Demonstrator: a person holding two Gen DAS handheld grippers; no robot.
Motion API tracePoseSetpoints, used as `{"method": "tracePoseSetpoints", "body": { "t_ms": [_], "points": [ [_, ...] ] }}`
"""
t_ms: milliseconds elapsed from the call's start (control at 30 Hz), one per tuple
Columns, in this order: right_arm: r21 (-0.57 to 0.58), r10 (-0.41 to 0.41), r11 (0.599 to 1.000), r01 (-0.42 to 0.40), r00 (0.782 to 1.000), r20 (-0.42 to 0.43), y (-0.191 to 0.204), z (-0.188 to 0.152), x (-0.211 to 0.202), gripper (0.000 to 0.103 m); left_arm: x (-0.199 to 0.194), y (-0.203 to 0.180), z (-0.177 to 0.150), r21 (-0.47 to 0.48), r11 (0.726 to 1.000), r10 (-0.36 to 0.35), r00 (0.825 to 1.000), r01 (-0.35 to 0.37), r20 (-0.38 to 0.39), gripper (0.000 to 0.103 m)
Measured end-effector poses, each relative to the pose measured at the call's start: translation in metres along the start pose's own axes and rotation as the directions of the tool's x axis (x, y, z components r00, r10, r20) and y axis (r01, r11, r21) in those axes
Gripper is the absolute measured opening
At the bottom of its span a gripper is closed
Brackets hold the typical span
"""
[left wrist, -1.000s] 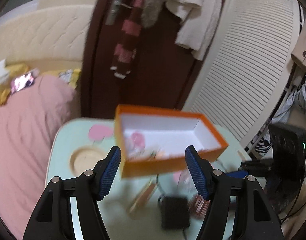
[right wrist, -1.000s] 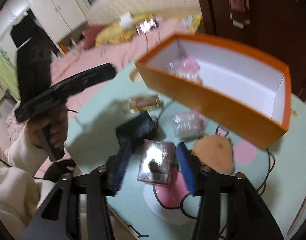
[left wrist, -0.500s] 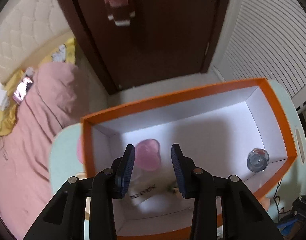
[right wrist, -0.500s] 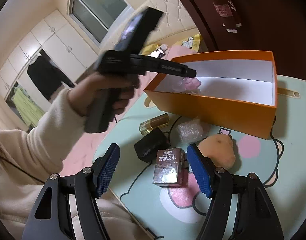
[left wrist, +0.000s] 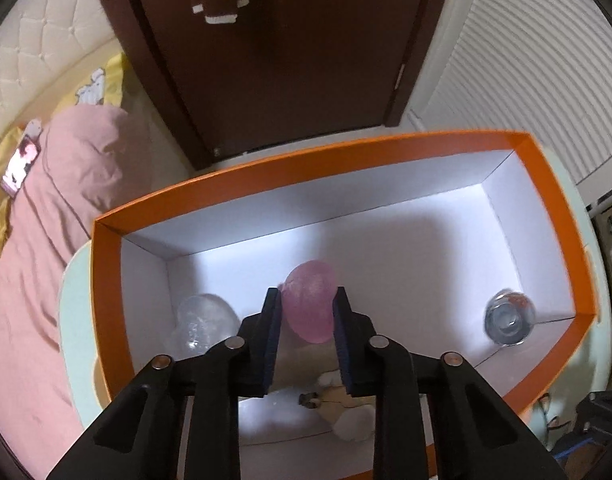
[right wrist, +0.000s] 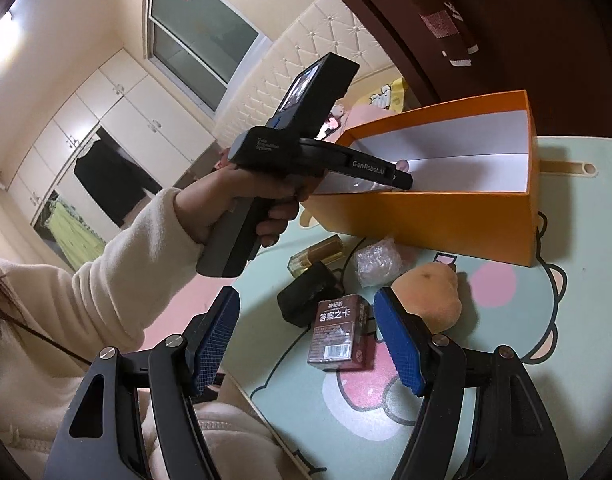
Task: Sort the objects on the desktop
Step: 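Grasp the pink heart soap in the box with the left gripper and place it on the table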
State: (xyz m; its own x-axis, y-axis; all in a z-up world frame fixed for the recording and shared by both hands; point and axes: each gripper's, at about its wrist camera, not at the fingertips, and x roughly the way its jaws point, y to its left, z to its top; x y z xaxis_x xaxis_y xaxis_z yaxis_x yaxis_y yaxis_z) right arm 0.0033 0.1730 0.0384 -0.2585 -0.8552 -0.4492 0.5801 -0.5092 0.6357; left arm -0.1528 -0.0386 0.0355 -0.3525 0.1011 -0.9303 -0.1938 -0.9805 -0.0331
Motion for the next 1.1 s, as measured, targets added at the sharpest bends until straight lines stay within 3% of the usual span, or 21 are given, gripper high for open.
{"method": "tracePoseSetpoints", "body": {
  "t_ms": [133, 233, 433, 533, 767, 867, 1100],
  "points": [
    [0.005, 0.000, 1.000, 0.000, 1.000, 0.000, -0.001, 0.000, -0.001, 0.070, -0.028, 0.005, -0.003, -0.044, 0.997, -0.057, 0.995, 0.061, 0.086, 0.021],
    [0.006, -0.003, 1.000, 0.003, 1.000, 0.000, 0.000, 0.001, 0.000, 0.070, -0.060, 0.013, -0.012, -0.078, 0.989, -0.108, 0.981, 0.122, 0.161, 0.021],
    [0.008, -0.015, 1.000, 0.015, 1.000, -0.011, 0.005, 0.002, 0.005, 0.070, -0.113, 0.049, -0.069, -0.153, 0.973, -0.127, 0.954, 0.173, 0.273, 0.021],
    [0.003, -0.029, 1.000, 0.029, 0.999, -0.021, 0.009, 0.002, 0.010, 0.071, -0.112, 0.072, -0.109, -0.214, 0.967, -0.079, 0.958, 0.142, 0.277, 0.021],
    [0.008, -0.062, 0.998, 0.063, 0.996, -0.060, 0.020, 0.002, 0.023, 0.071, -0.078, 0.117, -0.186, -0.373, 0.918, -0.029, 0.960, 0.136, 0.277, 0.021],
    [-0.006, -0.081, 0.997, 0.081, 0.994, -0.078, 0.026, 0.003, 0.028, 0.071, -0.066, 0.115, -0.201, -0.368, 0.920, -0.028, 0.960, 0.134, 0.278, 0.021],
    [-0.059, -0.134, 0.990, 0.129, 0.986, -0.097, 0.042, 0.016, 0.039, 0.070, -0.058, 0.084, -0.205, -0.261, 0.958, -0.029, 0.942, 0.122, 0.334, 0.021]
  ]
}}
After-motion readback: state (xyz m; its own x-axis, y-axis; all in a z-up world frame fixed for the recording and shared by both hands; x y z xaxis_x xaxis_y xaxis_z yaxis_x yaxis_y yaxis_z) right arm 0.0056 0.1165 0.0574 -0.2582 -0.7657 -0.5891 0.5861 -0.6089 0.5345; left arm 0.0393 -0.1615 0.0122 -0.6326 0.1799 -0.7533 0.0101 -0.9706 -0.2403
